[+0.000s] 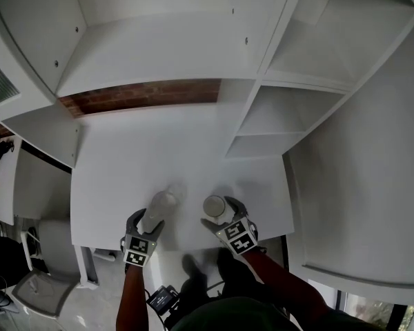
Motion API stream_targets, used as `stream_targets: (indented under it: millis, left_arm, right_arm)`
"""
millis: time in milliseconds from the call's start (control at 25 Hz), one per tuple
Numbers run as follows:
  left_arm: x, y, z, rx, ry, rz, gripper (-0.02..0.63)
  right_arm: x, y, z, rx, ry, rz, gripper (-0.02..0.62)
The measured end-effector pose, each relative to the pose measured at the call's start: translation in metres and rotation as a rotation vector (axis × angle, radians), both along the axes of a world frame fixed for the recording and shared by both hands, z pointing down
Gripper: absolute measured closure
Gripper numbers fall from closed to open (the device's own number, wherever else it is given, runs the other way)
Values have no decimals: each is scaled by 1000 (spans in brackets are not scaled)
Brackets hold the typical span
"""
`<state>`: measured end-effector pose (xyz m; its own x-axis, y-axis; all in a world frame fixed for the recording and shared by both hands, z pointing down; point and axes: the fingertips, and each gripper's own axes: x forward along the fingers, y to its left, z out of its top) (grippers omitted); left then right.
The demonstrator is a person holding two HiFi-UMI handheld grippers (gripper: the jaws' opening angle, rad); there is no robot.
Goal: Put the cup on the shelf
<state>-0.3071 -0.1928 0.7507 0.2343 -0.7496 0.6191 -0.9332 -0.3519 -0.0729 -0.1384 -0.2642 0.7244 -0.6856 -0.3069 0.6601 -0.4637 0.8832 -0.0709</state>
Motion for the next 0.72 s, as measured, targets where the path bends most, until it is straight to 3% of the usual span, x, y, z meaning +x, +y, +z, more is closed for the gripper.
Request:
stream_targets:
  millis: [360, 720]
  left_arm:
    - [2, -8, 30, -30, -1, 4, 314]
    - [6, -17, 40, -4, -23, 16, 449]
  right_arm:
    - [-1, -10, 36, -3, 56, -17, 137]
    - [-6, -17, 57, 2, 62, -40, 145]
